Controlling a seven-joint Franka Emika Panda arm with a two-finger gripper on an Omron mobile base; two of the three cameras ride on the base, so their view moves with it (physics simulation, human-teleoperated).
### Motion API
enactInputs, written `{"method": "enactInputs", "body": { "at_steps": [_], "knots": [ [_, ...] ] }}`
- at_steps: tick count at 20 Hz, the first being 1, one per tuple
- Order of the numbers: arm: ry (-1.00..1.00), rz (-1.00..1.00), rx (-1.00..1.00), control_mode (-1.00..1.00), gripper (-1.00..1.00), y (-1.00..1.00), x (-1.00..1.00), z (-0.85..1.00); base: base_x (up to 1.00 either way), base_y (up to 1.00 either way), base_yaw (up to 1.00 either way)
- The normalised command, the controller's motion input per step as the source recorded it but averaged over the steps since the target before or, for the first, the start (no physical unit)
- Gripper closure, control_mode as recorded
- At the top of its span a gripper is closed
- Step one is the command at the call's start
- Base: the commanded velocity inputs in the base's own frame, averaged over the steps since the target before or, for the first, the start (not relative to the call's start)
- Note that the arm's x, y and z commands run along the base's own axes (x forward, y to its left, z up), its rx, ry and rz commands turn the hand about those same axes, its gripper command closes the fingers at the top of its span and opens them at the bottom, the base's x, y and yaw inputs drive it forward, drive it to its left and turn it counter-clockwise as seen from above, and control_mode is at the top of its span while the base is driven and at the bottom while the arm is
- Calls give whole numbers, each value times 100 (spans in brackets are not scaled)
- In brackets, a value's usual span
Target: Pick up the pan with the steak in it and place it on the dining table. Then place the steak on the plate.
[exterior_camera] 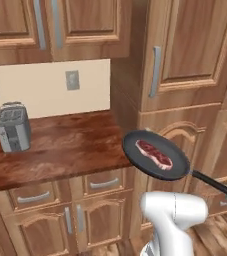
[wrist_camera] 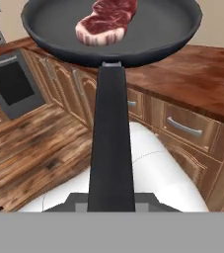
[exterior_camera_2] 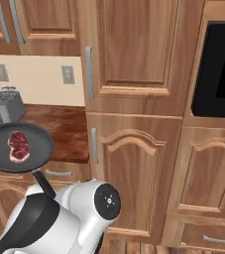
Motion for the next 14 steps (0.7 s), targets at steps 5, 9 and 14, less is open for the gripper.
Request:
{"method": "enactInputs", "body": {
  "at_steps": [5,9,14],
  "knots": [
    [0,0,0,100,100,0,0,0,-11,0,50],
    [0,0,0,100,100,0,0,0,-9,0,50],
    [0,0,0,100,100,0,0,0,-6,0,50]
  ]
}}
